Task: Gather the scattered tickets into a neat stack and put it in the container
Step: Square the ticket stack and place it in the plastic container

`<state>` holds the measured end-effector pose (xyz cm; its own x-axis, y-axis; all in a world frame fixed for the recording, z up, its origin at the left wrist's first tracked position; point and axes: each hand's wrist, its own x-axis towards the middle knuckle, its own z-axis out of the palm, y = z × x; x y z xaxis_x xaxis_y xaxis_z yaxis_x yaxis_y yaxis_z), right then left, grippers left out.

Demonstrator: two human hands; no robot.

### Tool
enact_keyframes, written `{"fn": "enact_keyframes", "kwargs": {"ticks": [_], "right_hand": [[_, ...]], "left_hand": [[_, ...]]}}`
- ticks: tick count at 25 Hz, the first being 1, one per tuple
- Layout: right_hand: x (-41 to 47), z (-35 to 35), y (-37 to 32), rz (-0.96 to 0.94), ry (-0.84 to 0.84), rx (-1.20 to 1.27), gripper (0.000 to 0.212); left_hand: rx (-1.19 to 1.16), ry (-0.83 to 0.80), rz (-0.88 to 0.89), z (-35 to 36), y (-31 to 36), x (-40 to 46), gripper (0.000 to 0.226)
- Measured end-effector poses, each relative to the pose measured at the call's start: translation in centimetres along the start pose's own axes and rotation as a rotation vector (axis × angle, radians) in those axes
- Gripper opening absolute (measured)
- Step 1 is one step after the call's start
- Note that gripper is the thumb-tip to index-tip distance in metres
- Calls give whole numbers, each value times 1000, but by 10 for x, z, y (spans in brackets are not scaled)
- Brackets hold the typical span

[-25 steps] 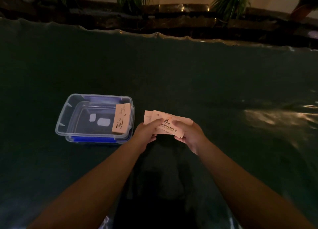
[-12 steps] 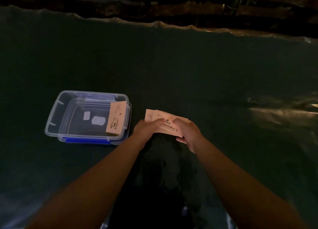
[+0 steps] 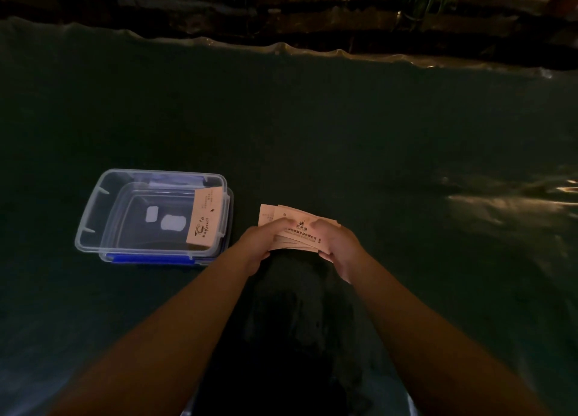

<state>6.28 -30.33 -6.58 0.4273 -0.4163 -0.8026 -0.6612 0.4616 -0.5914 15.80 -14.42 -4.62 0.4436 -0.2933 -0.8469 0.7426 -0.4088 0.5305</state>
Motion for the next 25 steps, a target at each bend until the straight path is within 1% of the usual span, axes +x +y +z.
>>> {"fn": "enact_keyframes", "kwargs": {"ticks": [2,4,5,7,9,11,13,14,15,17,19,22,25], "right_hand": [[-10,-4,2,-9,-95,50,24],[-22,-7,7,-13,-185,84,36],[-28,-10,11,-27,-207,83,43],[-38,-16,18,-78,-243,43,56],[-46,-25,21,-116,-346,-62,66],[-53,-32,20,-140,-474,-252,73],[-57,-31,19,-165,-544,-400,80],[-58,-28,19,-191,-547,-424,79],[-59,-24,19,-226,-534,-427,77],[-56,-17,21,-292,-478,-385,75],[-50,-10,25,-351,-430,-332,82],[-44,1,26,-441,-391,-374,89],[-42,8,25,-528,-327,-460,94]], "left_hand": [[-90,-54,22,-4,-2,-4,57],[-147,-113,61,-10,-3,-11,57],[-126,-142,83,-13,-4,-14,56],[-39,-192,121,-20,-4,-22,54],[67,-226,152,-27,-3,-30,59],[242,-256,239,-31,-3,-39,68],[395,-267,354,-29,-7,-46,85],[416,-250,399,-27,-10,-49,97],[398,-213,430,-25,-14,-51,102],[307,-151,453,-23,-19,-48,91],[270,-182,411,-25,-22,-44,88],[328,-268,389,-28,-24,-36,99],[463,-237,465,-31,-22,-32,114]]}}
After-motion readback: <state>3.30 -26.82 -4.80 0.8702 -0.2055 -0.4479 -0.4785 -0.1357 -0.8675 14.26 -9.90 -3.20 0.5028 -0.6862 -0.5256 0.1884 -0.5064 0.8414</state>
